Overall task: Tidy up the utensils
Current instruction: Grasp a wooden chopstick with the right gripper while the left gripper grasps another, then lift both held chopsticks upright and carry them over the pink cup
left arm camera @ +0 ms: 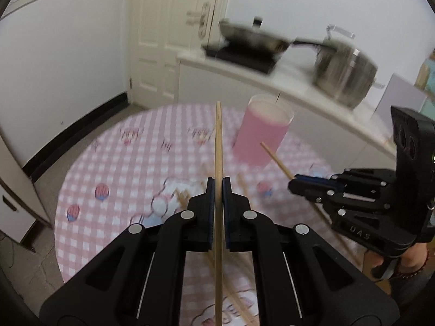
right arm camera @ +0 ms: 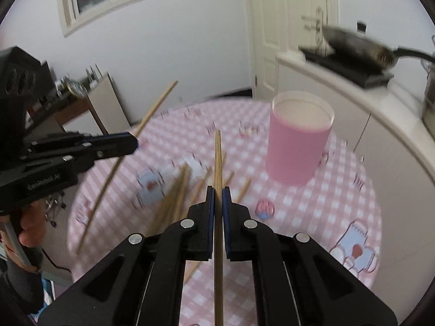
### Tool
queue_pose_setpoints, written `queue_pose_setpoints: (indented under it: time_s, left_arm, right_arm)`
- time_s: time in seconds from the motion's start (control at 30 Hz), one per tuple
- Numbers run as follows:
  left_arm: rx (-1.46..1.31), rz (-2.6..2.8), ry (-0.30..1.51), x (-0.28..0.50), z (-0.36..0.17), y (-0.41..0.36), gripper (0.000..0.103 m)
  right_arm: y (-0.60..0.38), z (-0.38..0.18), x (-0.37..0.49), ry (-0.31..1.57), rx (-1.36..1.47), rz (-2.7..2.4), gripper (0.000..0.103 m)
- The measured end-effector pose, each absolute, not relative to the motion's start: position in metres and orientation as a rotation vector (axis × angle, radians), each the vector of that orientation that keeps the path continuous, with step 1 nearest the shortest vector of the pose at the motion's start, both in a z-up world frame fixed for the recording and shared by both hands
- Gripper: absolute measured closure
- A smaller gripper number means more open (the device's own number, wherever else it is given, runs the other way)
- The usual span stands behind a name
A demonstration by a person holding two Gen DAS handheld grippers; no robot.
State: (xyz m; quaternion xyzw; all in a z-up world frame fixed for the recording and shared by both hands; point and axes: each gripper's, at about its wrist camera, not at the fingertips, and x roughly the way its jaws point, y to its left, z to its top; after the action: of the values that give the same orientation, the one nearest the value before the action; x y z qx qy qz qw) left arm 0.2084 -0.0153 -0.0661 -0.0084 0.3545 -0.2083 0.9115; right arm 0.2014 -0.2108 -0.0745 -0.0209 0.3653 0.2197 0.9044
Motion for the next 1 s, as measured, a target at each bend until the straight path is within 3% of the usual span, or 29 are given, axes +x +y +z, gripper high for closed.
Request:
queue_pose_setpoints:
  time_s: [0.33, 0.7, 1.0]
  left_arm:
    - [-0.007, -0.471, 0.659, 0.208, -0.030, -0.045, 0.097]
    - [0.143, -0.428, 0.945, 0.235, -0.097, -0.041, 0.097]
    - [0.189, -0.404, 1.131, 0.258, -0.151, -0.033, 0.097]
  right_arm:
    - [-0.222, -0.038, 0.209, 0.658, 0.020, 0.500, 0.098]
    - [-0.206, -0.121, 0.245, 1.069, -0.082, 0.527, 0.098]
    - [-0.192, -0.162, 0.260, 1.202, -0.204, 0.507, 0.098]
